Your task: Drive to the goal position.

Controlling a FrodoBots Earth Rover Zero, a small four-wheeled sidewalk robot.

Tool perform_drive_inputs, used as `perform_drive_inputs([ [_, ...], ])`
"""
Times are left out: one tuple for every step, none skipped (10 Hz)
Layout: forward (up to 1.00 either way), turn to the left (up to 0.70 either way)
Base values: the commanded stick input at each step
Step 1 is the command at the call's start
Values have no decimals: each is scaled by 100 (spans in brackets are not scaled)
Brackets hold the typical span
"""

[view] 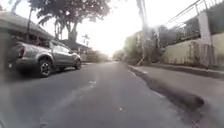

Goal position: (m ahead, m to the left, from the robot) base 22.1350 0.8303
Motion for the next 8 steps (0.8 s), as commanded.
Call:
perform_drive_inputs([
  [100,4],
  [100,-36],
  [100,-36],
  [100,4],
  [100,4],
  [100,4],
  [100,4],
  [100,4],
])
